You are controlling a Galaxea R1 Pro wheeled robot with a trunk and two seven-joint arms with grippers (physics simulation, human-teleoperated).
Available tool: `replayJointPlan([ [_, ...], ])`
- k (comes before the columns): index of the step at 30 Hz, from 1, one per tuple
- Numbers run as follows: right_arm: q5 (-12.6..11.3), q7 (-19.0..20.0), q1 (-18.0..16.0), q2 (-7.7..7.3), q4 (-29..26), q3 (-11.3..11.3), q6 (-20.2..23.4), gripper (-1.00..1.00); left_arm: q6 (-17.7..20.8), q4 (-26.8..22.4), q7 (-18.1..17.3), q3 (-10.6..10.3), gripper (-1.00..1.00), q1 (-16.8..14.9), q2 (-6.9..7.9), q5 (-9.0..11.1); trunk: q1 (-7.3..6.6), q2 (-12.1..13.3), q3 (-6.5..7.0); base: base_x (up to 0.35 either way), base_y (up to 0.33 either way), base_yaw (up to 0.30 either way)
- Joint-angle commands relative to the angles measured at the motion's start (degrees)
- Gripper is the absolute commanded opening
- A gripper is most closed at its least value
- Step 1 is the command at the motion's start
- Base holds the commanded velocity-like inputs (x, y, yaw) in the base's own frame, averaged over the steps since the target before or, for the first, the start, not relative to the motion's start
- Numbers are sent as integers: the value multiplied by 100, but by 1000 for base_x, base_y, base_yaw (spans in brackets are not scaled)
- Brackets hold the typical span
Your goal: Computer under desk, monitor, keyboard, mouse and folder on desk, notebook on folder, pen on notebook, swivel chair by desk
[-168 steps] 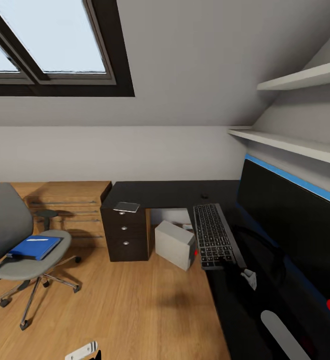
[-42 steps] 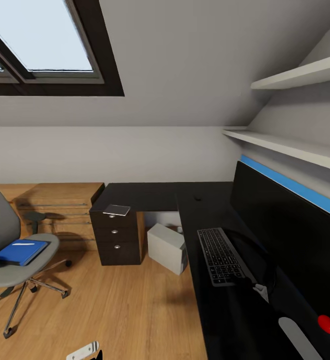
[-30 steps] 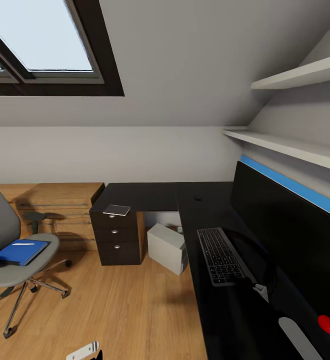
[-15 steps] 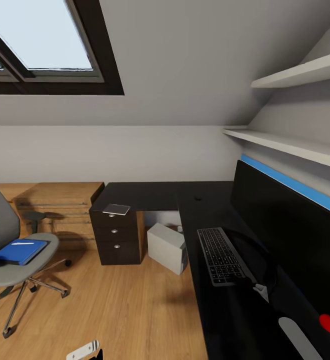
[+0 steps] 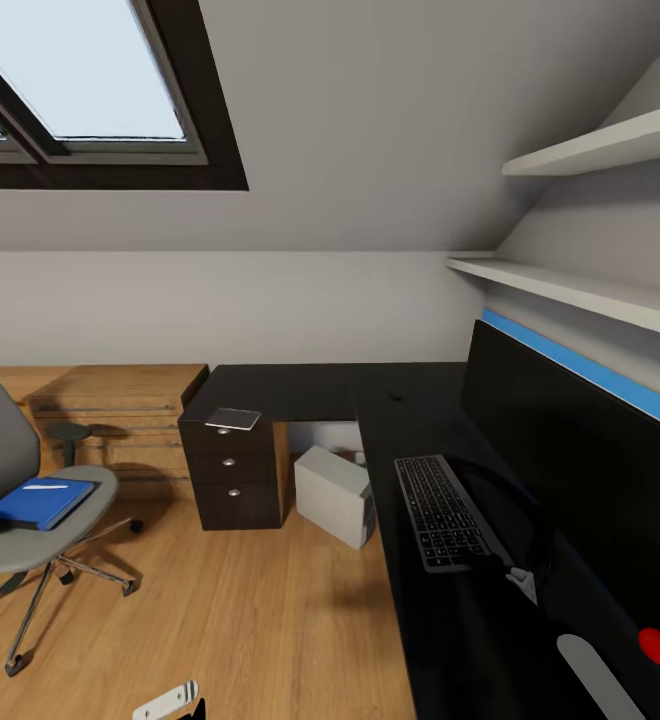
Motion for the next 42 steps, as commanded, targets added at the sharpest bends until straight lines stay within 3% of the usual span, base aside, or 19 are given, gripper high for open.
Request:
replayJointPlan([
  [1,-38,23,-3,-5,3,8,6,-100,22,-15,45,-20,100,0,7,35,1,-5,-6,0,0,0],
  [40,-38,28,-3,-4,2,2,3,-100,23,-15,45,-20,100,0,9,35,1,-5,-6,0,0,0],
  [42,-38,31,-3,-4,3,1,2,-100,22,-15,45,-20,100,0,8,35,45,-86,-42,0,0,0],
])
